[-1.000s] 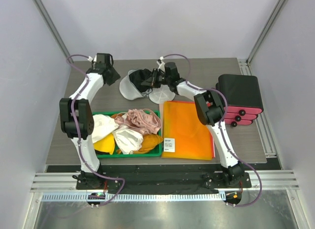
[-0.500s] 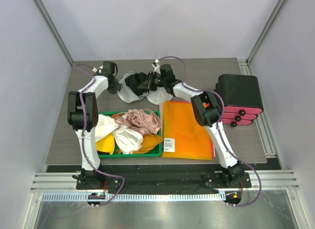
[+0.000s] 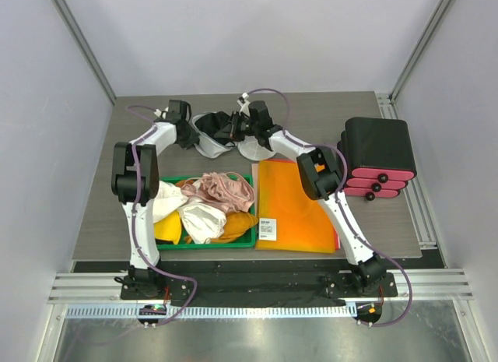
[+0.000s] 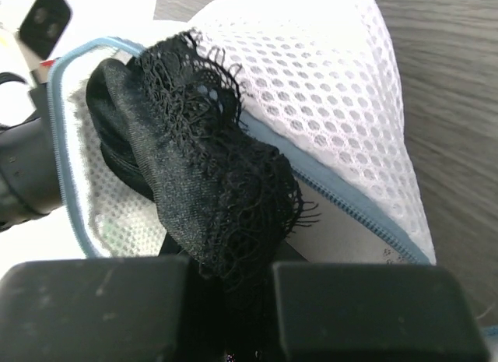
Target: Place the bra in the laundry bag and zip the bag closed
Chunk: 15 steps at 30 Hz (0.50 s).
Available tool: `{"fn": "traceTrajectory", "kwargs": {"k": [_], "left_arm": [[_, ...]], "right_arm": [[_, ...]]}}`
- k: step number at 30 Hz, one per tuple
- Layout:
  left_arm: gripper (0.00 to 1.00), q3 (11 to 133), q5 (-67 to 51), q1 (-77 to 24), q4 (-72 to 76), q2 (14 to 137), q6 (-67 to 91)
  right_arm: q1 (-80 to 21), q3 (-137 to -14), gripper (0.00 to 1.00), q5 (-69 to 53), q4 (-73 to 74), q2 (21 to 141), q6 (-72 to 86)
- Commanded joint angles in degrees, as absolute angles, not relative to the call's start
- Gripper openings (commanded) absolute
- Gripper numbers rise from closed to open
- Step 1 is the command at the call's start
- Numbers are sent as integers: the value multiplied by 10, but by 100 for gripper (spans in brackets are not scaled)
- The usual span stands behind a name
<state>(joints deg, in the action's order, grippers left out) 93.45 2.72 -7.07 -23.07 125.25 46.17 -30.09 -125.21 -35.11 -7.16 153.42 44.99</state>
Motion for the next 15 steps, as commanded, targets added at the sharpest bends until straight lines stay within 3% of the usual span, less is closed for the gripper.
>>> {"fn": "traceTrajectory", "kwargs": {"k": [1,8,13,15], "left_arm": [[18,922,2,-75,-202,1226,467],[25,879,2,-75,-178,1189,464],[50,821,36,-74,-153,1109,447],[55,796,53,-74,-149,1083,441]], "right_arm": [[-312,-1296,1,-342,-64,1547,458],[-316,-1308,9,-304,-17,1560,411],[-315,-1301,15,-298,-4,1560,400],[-316,-1299,18,-299,-4,1559,396]]}}
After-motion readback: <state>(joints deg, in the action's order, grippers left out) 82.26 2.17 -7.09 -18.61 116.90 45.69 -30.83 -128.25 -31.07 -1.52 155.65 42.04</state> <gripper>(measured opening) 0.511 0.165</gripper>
